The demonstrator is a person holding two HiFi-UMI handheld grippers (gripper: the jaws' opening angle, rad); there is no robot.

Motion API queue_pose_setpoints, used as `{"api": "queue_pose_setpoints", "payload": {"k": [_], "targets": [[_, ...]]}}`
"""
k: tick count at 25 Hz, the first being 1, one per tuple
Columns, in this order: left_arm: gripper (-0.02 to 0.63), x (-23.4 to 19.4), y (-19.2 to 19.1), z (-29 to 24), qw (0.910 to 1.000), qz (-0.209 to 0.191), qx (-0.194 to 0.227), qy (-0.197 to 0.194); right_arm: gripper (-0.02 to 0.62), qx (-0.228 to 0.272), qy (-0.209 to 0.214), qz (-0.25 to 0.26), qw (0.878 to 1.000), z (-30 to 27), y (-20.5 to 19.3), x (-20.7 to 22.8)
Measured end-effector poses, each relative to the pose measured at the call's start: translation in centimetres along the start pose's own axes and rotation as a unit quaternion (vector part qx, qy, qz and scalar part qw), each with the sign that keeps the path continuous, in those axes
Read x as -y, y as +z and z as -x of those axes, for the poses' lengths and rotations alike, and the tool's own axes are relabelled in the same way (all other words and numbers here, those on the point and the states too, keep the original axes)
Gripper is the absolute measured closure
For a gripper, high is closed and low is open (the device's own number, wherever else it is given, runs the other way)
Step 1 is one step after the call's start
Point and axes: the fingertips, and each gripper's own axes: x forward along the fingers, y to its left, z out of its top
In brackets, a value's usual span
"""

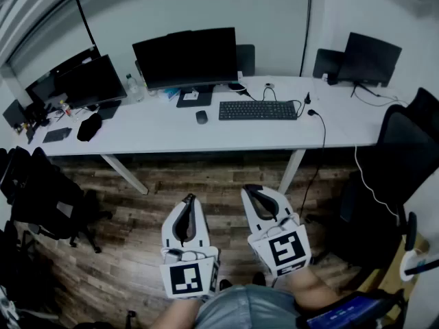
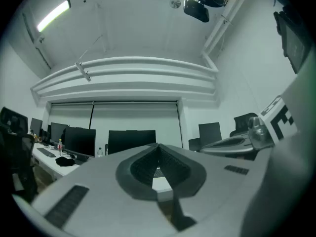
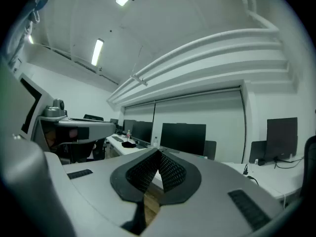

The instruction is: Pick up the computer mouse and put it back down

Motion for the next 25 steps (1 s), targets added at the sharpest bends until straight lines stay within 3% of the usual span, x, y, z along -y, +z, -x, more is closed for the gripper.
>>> {"api": "queue_pose_setpoints", "payload": {"k": [8,10,25], "targets": [[0.598,0.9,-0.7,0.4,1.0000,0.001,-0.008,0.002,0.567,0.019,-0.008,-0.014,1.000,0.9,0.1,0.9],[0.598,1.3,-0.7,0.2,0.9999,-0.001,-0.010,0.006,0.395,0.015,-0.001,-0.016,1.000,1.0,0.1,1.3],[0.598,3.5,-3.2,0.0,0.9983,-0.009,-0.035,0.047,0.399,0.005,0.035,-0.022,0.999,1.2,-2.6,4.0]]}}
